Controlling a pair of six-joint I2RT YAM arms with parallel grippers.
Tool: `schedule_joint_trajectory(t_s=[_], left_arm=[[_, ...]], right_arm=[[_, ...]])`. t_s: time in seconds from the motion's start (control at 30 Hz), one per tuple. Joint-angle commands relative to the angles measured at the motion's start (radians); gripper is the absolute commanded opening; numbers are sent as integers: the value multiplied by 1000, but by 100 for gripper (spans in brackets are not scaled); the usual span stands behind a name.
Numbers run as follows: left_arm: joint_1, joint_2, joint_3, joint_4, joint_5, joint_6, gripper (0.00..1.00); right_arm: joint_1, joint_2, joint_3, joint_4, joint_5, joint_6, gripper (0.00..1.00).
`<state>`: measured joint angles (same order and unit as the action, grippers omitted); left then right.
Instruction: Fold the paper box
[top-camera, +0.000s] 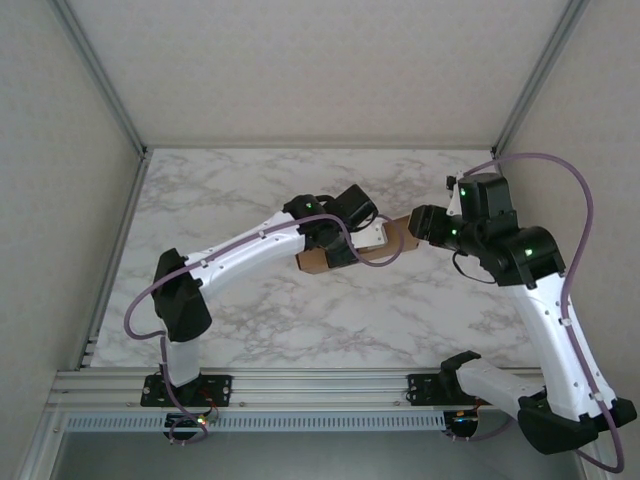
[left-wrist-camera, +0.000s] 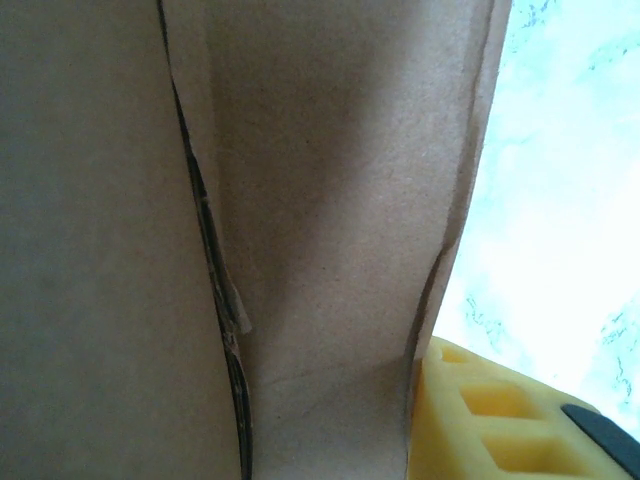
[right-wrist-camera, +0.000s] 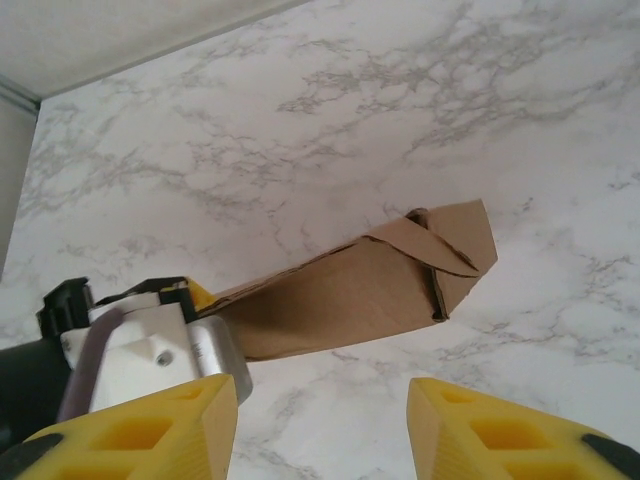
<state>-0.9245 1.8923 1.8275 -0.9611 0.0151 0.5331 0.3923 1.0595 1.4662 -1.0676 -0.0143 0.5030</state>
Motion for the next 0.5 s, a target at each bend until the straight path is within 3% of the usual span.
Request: schedule_joint_trajectory(t_s=[0.0, 0.3, 0.47], left_arm=[[5, 4, 22, -58, -10, -10, 38], [13, 67, 39, -32, -17, 23, 39], [24, 138, 96, -27, 4, 39, 42]], right_arm=[[-41, 41, 18, -1, -107, 80, 49], [-104, 178, 50, 36, -252, 355, 53], [-106, 269, 115, -13, -218, 449, 55]])
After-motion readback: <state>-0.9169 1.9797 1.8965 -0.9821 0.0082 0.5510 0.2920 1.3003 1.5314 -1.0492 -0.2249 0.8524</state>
